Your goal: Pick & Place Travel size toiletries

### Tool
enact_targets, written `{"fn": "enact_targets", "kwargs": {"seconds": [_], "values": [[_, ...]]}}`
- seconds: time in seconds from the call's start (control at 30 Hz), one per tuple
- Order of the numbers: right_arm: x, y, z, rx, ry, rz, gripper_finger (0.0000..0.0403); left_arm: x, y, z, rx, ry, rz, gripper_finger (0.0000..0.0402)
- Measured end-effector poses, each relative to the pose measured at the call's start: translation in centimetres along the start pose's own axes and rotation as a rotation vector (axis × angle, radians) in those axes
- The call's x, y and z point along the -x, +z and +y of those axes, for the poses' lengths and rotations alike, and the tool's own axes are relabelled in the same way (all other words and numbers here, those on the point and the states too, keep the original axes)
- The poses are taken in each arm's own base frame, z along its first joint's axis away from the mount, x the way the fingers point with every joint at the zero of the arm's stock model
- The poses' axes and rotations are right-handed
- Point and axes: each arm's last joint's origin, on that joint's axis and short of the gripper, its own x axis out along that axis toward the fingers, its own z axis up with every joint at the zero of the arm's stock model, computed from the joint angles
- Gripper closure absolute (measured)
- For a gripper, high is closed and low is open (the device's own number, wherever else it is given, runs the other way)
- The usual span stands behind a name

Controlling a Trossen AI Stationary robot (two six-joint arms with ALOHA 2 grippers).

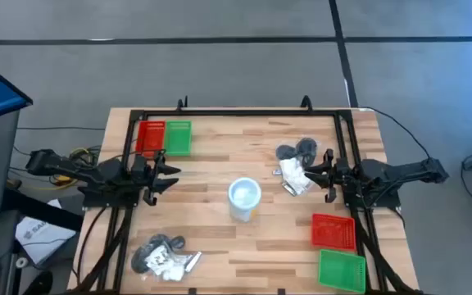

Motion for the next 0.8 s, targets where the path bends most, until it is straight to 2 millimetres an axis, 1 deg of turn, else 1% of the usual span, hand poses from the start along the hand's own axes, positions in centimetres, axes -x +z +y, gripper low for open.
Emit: {"fn": "enact_targets", "kwargs": {"seconds": [0.47, 0.57, 0.67, 0.8], "values": [[0.0, 0.0, 0.0, -0.001, -0.010, -0.004, 0.0331, 0.0, 0.0, 0.0, 0.000, 0.000, 0.000, 0.0251], [0.1, 0.3, -0.2, 0.002, -0.076, -0.012, 0.0331, 0.0, 0.0, 0.0, 0.000, 0.000, 0.000, 0.0251], [0.2, 1.0, -0.4, 0.039, -0.151, -0.030, 0.0331, 0.0, 0.0, 0.0, 0.000, 0.000, 0.000, 0.0251], [0.5, 1.7, -0.7, 0.078, -0.261, 0.003, 0.0331, 0.0, 0.0, 0.0, 0.000, 0.000, 0.000, 0.0251]]}}
